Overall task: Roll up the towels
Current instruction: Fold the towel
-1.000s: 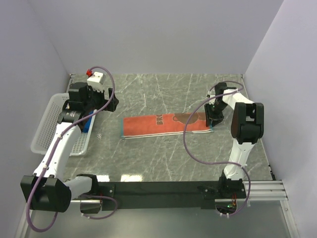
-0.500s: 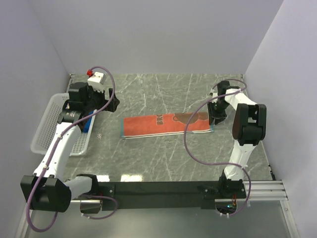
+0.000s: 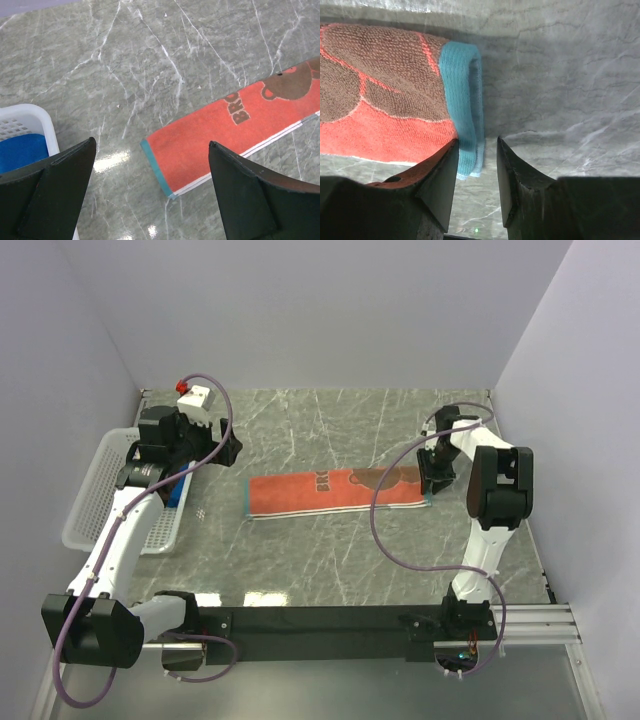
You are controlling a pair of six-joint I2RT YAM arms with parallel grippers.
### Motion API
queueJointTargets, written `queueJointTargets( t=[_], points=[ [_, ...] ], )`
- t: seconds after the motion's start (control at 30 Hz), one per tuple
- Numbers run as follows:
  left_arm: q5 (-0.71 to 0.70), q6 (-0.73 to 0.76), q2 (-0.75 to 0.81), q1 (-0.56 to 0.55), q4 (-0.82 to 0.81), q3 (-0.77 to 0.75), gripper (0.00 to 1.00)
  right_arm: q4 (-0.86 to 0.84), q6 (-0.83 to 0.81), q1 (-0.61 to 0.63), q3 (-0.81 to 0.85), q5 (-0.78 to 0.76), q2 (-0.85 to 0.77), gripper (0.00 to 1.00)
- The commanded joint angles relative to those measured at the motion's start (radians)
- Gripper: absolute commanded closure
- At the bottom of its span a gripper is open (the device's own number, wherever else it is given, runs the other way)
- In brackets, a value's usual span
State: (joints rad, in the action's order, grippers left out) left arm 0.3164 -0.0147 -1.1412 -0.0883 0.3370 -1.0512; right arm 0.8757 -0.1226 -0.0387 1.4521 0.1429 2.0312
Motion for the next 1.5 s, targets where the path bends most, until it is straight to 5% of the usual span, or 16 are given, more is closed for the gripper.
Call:
queueJointTargets(
  t=[0.0, 0.17, 0.33, 0.63, 0.8, 1.13, 1.47],
  points=[
    [0.007, 0.004, 0.029, 0.002, -0.033, 0.0, 0.01, -0.041, 0.006, 0.019, -0.019, -0.037, 0.024, 0.59],
    [-0.007, 0.004, 0.032, 0.002, -0.035, 0.002, 0.0, -0.06, -0.011, 0.019, -0.05, -0.092, 0.028, 0.68],
    [-0.025, 0.035, 0.024, 0.004, -0.029, -0.001, 0.0, -0.076, -0.058, 0.0, -0.087, -0.157, 0.004, 1.0],
    [-0.017, 0.038, 0.006, 0.002, -0.013, -0.027, 0.0, 0.051, -0.189, -0.174, 0.085, -0.148, -0.068, 1.0],
    [-0.01, 0.025, -0.003, 0.002, -0.021, -0.029, 0.01, 0.176, -0.213, -0.168, 0.186, -0.039, -0.115, 1.0],
    [-0.019, -0.036, -0.063, 0.004, 0.042, -0.067, 0.01, 0.223, -0.141, 0.008, 0.099, 0.174, -0.17, 1.0],
    [0.012, -0.129, -0.118, 0.004, 0.094, -0.098, 0.0, 0.143, -0.042, 0.2, 0.109, 0.282, -0.04, 1.0]
  ],
)
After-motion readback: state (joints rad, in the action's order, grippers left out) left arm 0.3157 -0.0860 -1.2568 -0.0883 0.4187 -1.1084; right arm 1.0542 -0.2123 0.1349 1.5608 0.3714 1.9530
